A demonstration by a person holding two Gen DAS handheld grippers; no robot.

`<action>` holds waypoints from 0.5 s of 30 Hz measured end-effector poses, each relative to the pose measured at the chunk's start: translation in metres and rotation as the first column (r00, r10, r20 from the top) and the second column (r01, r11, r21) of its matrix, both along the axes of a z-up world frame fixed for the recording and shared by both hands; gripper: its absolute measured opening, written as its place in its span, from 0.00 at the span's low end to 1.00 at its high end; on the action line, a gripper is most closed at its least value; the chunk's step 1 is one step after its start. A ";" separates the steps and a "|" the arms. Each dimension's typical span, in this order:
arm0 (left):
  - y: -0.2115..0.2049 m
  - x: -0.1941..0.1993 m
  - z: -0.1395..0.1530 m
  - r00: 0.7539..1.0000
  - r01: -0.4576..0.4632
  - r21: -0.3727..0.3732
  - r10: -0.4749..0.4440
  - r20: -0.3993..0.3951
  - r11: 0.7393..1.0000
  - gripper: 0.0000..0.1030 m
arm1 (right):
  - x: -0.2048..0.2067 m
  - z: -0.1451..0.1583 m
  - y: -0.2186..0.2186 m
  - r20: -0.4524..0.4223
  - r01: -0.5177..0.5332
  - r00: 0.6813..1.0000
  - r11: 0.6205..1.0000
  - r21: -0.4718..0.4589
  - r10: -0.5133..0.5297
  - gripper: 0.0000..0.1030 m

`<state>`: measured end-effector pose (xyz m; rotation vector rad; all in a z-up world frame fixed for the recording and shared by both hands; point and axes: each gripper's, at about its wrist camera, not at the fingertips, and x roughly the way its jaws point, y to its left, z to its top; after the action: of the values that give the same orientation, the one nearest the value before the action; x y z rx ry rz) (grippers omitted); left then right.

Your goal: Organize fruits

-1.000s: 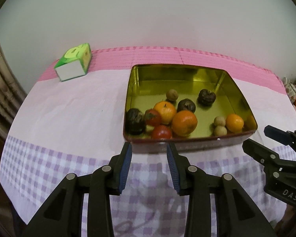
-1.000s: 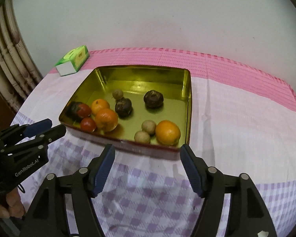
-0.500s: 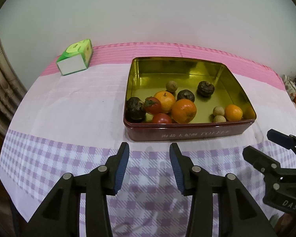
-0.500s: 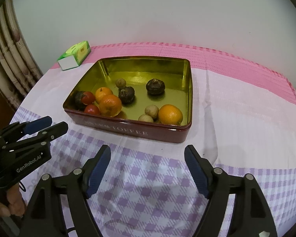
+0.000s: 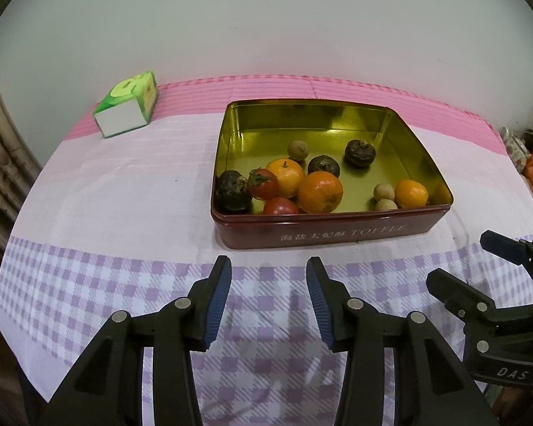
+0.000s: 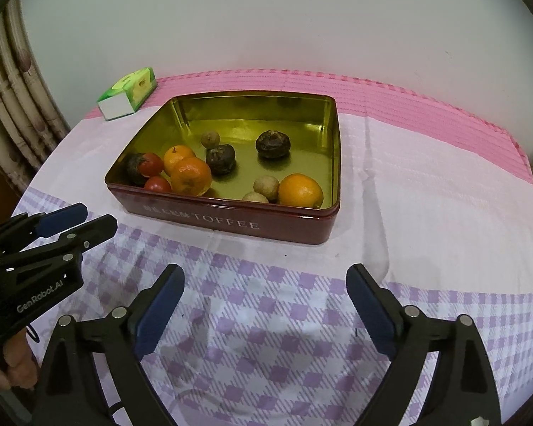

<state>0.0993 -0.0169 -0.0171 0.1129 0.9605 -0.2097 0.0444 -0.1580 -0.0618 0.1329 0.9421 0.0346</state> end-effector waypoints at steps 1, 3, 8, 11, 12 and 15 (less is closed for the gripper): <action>0.000 0.000 0.000 1.000 0.000 0.003 0.000 0.001 1.000 0.49 | 0.000 0.000 0.000 0.000 0.001 1.000 1.000 -0.002 -0.001 0.91; 0.001 0.000 -0.001 1.000 -0.004 0.005 0.004 0.005 1.000 0.51 | 0.000 -0.001 0.000 0.000 0.002 1.000 1.000 -0.005 -0.002 0.92; 0.001 -0.002 -0.002 1.000 -0.005 0.006 0.005 0.000 1.000 0.51 | 0.000 -0.002 -0.001 -0.001 0.008 1.000 1.000 -0.011 -0.008 0.93; 0.002 -0.002 -0.003 1.000 -0.005 0.006 0.005 -0.004 1.000 0.51 | 0.000 -0.001 -0.002 0.002 0.017 1.000 1.000 -0.010 -0.017 0.94; 0.002 -0.002 -0.003 1.000 -0.006 0.005 0.006 -0.005 1.000 0.52 | 0.000 -0.001 -0.003 0.003 0.019 1.000 1.000 -0.009 -0.019 0.94; 0.003 -0.003 -0.003 1.000 -0.006 0.003 0.006 -0.007 1.000 0.52 | -0.001 -0.001 -0.004 0.002 0.023 1.000 1.000 -0.007 -0.023 0.95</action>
<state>0.0968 -0.0141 -0.0206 0.1121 0.9685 -0.2028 0.0436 -0.1619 -0.0628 0.1366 0.9391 0.0102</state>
